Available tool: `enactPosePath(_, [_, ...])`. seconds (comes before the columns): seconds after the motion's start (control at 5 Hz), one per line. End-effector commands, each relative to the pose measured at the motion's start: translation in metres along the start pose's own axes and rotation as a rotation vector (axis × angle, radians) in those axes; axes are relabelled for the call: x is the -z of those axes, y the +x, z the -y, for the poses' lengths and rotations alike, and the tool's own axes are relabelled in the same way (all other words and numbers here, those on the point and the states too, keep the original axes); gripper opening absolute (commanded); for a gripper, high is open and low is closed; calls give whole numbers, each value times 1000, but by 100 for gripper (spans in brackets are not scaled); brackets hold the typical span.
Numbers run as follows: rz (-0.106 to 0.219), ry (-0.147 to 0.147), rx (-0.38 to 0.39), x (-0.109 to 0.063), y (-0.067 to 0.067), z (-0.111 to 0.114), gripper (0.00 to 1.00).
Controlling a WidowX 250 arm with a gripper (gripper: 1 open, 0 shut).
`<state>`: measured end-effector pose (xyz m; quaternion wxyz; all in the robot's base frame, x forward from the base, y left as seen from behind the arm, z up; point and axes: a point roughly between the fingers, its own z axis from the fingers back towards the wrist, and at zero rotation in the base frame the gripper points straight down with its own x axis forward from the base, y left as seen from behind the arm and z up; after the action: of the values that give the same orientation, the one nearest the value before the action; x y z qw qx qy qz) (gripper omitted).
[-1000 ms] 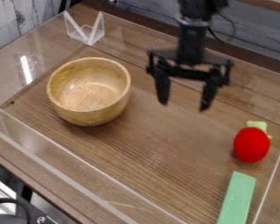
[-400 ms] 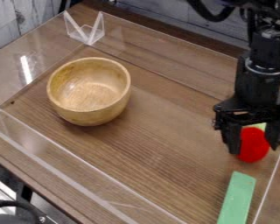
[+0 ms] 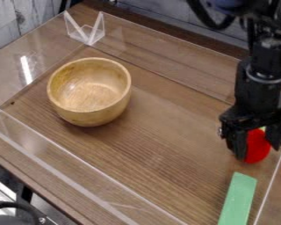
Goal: Move the red object to the left side of the table
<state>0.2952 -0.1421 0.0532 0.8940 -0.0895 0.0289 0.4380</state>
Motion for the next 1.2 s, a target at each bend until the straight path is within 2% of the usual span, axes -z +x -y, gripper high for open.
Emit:
enactPosePath(0.0, [22,-83,-60,-2,-1,23,100])
enactPosePath(0.4, [23,-124,-138,-3,-2,18,100])
enactPosePath(0.8, [-4,-149,-77,9,5,19,100])
enactPosePath(1.0, [-6,-164,-93,2,7,18,100])
